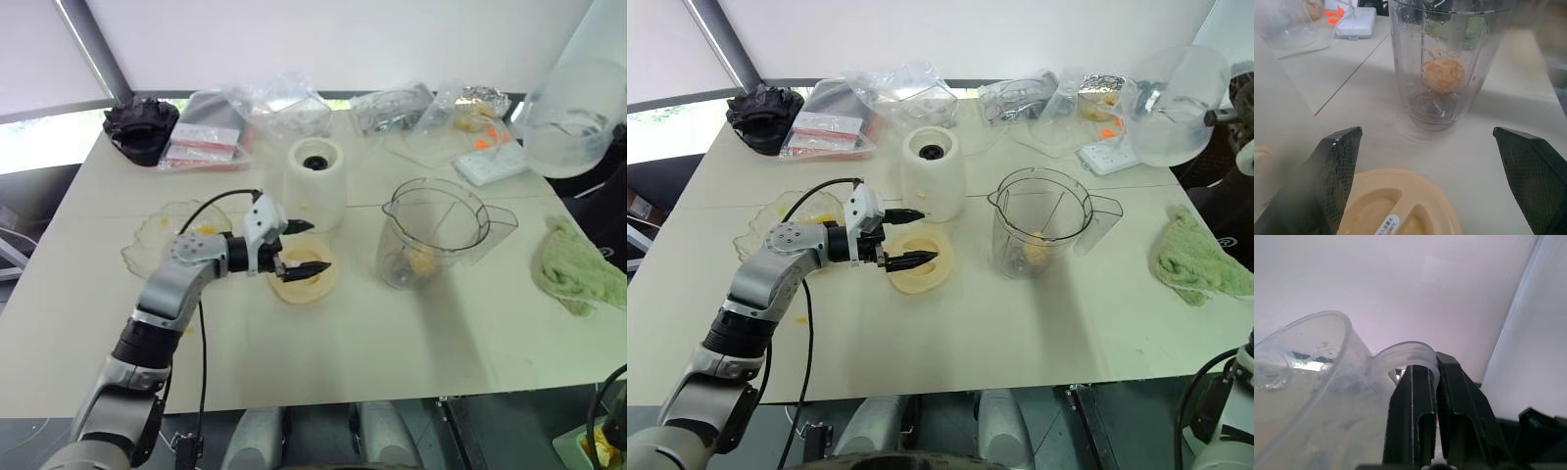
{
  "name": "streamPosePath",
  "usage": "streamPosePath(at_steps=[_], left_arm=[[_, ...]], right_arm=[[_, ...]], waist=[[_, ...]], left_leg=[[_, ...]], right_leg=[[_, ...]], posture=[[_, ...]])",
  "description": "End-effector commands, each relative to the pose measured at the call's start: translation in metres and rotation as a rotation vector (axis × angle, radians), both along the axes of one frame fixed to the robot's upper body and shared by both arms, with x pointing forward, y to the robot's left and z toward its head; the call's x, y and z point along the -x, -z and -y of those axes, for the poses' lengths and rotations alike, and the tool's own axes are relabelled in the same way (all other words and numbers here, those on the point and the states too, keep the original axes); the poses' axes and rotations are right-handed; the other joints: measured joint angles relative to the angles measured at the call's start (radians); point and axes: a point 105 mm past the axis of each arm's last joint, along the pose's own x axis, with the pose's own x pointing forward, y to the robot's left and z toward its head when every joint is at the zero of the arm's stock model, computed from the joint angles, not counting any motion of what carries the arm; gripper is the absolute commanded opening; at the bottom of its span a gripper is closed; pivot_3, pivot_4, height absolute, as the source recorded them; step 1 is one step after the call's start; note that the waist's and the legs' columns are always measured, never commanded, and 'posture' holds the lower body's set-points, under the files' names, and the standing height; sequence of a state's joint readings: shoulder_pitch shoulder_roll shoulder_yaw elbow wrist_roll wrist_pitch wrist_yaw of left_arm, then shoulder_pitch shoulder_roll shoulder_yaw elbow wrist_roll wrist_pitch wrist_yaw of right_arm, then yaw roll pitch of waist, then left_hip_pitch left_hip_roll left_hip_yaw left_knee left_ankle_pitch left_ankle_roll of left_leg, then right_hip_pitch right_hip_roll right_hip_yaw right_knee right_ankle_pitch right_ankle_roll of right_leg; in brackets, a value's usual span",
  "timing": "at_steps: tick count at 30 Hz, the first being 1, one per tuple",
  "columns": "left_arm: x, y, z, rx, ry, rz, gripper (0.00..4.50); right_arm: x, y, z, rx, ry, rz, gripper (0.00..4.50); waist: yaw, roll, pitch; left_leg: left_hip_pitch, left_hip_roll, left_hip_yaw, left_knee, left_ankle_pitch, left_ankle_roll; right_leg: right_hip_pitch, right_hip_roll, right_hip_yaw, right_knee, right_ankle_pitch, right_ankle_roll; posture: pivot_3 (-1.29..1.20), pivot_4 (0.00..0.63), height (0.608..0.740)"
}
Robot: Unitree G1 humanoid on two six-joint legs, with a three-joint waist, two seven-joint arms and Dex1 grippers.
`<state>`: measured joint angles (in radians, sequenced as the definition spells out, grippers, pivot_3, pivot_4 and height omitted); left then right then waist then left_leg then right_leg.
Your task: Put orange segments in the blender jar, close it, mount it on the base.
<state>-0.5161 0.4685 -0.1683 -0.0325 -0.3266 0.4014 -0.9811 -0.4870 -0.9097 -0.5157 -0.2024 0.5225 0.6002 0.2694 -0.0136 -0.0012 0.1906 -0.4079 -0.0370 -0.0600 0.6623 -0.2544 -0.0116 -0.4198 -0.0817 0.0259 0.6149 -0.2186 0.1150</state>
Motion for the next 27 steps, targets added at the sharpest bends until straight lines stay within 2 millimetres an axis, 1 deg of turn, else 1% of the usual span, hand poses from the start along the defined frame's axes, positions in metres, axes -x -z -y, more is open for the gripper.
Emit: streamPosePath(at_steps=[1, 6, 8, 13, 17, 27], left_arm=[[-0.004, -0.012, -0.011, 0.007, -0.036, 0.065, 4.5], [-0.008, -0.013, -0.017, -0.004, -0.051, 0.078, 4.5], [-0.009, -0.014, -0.018, -0.005, -0.052, 0.08, 4.5], [-0.008, -0.013, -0.017, -0.009, -0.052, 0.091, 4.5], [-0.009, -0.014, -0.018, -0.014, -0.056, 0.101, 4.5], [-0.008, -0.013, -0.018, -0.028, -0.047, 0.104, 4.5]], right_arm=[[0.007, -0.021, -0.02, 0.128, -0.047, 0.06, 0.07], [0.004, -0.023, -0.033, 0.23, -0.075, 0.044, 0.07], [0.003, -0.024, -0.035, 0.245, -0.075, 0.046, 0.07], [0.005, -0.026, -0.034, 0.355, -0.051, 0.047, 0.07], [0.008, -0.022, -0.035, 0.443, -0.034, 0.038, 0.07], [0.01, -0.01, -0.041, 0.569, -0.036, 0.009, 0.07]], waist=[[0.001, 0.0, 0.0], [0.003, 0.0, 0.0], [0.003, 0.0, 0.0], [0.003, 0.0, 0.0], [0.002, 0.0, 0.0], [0.003, 0.0, 0.0]], left_leg=[[0.0, 0.0, 0.0, 0.0, 0.0, 0.0], [0.0, 0.0, 0.0, 0.0, 0.0, 0.0], [-0.001, 0.0, 0.0, 0.0, 0.0, 0.0], [-0.001, 0.0, 0.0, 0.0, 0.0, 0.0], [-0.001, 0.0, 0.0, 0.0, 0.0, 0.0], [-0.001, 0.0, 0.0, 0.0, 0.0, 0.0]], right_leg=[[0.0, 0.0, 0.0, 0.0, 0.0, 0.0], [-0.001, 0.0, 0.0, 0.0, 0.0, 0.0], [-0.001, 0.0, 0.0, 0.0, 0.0, 0.0], [-0.002, -0.001, 0.0, 0.0, 0.0, 0.0], [-0.002, -0.001, 0.0, 0.0, 0.0, 0.0], [-0.002, -0.001, 0.0, 0.0, 0.0, 0.0]], posture=[[0.0, 0.15, 0.74], [0.0, 0.15, 0.74], [0.0, 0.15, 0.74], [0.0, 0.15, 0.74], [0.0, 0.15, 0.74], [0.0, 0.15, 0.74]])
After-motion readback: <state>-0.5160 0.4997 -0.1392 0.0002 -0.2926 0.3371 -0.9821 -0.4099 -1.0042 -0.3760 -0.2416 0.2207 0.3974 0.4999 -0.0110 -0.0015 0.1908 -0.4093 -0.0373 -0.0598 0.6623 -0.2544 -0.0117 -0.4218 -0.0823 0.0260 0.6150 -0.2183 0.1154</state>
